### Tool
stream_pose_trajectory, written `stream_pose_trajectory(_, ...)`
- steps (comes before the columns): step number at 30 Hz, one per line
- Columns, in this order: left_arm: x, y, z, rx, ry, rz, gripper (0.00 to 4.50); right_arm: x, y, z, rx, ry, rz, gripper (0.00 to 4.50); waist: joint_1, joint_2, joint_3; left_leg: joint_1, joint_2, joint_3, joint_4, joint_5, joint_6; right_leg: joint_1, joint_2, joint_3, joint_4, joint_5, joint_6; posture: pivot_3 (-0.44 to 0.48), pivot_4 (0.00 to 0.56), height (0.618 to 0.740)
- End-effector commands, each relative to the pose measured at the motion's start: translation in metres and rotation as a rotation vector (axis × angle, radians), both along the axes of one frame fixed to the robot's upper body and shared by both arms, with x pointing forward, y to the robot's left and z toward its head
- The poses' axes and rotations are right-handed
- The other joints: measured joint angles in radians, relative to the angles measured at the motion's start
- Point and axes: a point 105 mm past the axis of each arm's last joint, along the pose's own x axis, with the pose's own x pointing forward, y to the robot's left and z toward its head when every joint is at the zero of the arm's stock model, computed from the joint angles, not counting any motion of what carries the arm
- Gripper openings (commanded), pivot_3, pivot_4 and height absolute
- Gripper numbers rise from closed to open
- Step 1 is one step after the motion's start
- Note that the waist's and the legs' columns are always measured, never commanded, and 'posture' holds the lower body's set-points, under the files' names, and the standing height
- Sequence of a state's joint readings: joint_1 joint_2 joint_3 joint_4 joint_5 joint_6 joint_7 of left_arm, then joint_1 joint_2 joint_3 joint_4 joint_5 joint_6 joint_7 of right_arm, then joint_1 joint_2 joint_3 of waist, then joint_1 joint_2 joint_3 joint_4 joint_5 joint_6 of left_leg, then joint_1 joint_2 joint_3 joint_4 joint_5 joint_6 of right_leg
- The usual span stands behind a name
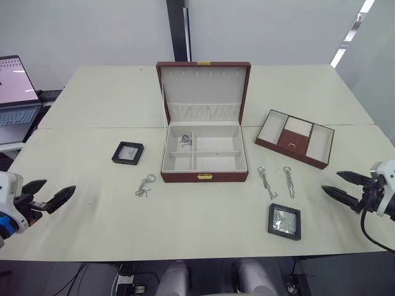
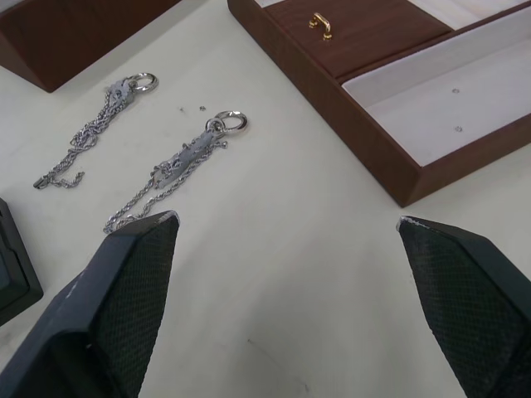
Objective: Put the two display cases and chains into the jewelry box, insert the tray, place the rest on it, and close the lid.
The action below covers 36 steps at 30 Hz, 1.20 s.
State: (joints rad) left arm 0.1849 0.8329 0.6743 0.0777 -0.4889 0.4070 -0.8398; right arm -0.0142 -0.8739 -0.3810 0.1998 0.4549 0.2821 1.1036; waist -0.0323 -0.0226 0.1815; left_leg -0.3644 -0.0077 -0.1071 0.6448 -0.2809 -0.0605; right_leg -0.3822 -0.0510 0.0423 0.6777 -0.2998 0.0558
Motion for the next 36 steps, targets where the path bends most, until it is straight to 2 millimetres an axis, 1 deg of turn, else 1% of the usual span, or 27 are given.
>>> stream_pose_trajectory(1,0.002,-0.005,0.009,0.014,-0.036,-0.016,4.46,0.002,0.0,0.013,0.006,-0.046,0.012,4.5,0.0,0.0,0.0,0.0,0.0,0.0,0.0,0.0,0.0,0.0,0.0,0.0,0.0,0.0,0.0,0.0,0.15,0.74)
stream_pose_trajectory(4,0.005,-0.007,0.01,0.013,-0.047,-0.022,4.46,0.005,0.004,0.015,0.016,-0.057,0.022,4.5,0.0,0.0,0.0,0.0,0.0,0.0,0.0,0.0,0.0,0.0,0.0,0.0,0.0,0.0,0.0,0.0,0.15,0.74)
stream_pose_trajectory(9,0.006,-0.016,0.009,-0.006,-0.061,-0.035,4.46,0.007,0.024,0.025,0.023,-0.086,0.096,4.5,0.0,0.0,0.0,0.0,0.0,0.0,0.0,0.0,0.0,0.0,0.0,0.0,0.0,0.0,0.0,0.0,0.15,0.74)
stream_pose_trajectory(12,0.007,-0.027,0.007,-0.042,-0.075,-0.053,4.46,0.005,0.042,0.035,0.036,-0.102,0.161,4.5,0.0,0.0,0.0,0.0,0.0,0.0,0.0,0.0,0.0,0.0,0.0,0.0,0.0,0.0,0.0,0.0,0.15,0.74)
stream_pose_trajectory(14,0.009,-0.038,0.005,-0.068,-0.083,-0.07,4.46,0.002,0.059,0.04,0.046,-0.108,0.22,4.5,0.0,0.0,0.0,0.0,0.001,0.0,0.0,0.0,0.0,0.0,0.0,0.0,0.0,0.0,0.0,0.0,0.15,0.74)
stream_pose_trajectory(19,0.015,-0.06,-0.005,-0.099,-0.084,-0.101,4.46,-0.004,0.095,0.045,0.063,-0.107,0.361,4.5,0.001,0.0,0.0,0.0,0.001,-0.001,0.0,0.0,0.0,0.0,0.0,0.0,0.0,0.0,0.0,0.0,0.15,0.74)
stream_pose_trajectory(24,0.019,-0.086,-0.015,-0.124,-0.102,-0.125,4.46,-0.007,0.123,0.057,0.077,-0.139,0.46,4.5,0.002,0.0,0.0,0.0,0.001,-0.001,0.0,0.0,0.0,0.0,-0.001,0.0,0.0,0.0,0.0,0.0,0.15,0.74)
stream_pose_trajectory(30,0.033,-0.101,-0.009,-0.126,-0.174,-0.1,4.46,-0.007,0.149,0.069,0.089,-0.18,0.537,4.5,0.003,0.0,0.0,0.0,0.0,-0.001,0.0,0.0,0.0,0.0,0.0,-0.001,0.0,0.0,0.0,0.0,0.15,0.74)
stream_pose_trajectory(33,0.038,-0.109,-0.01,-0.114,-0.181,-0.117,4.46,-0.008,0.164,0.073,0.107,-0.197,0.575,4.5,0.002,0.0,0.0,0.0,0.0,-0.001,0.0,0.0,0.0,0.0,0.0,-0.001,0.0,0.0,0.0,0.0,0.15,0.74)
stream_pose_trajectory(36,0.046,-0.108,-0.007,-0.061,-0.183,-0.147,4.46,-0.007,0.172,0.071,0.116,-0.195,0.587,4.5,0.003,0.0,0.0,0.0,0.0,-0.001,0.0,0.0,0.0,0.0,0.0,-0.001,0.0,0.0,0.0,0.0,0.15,0.74)
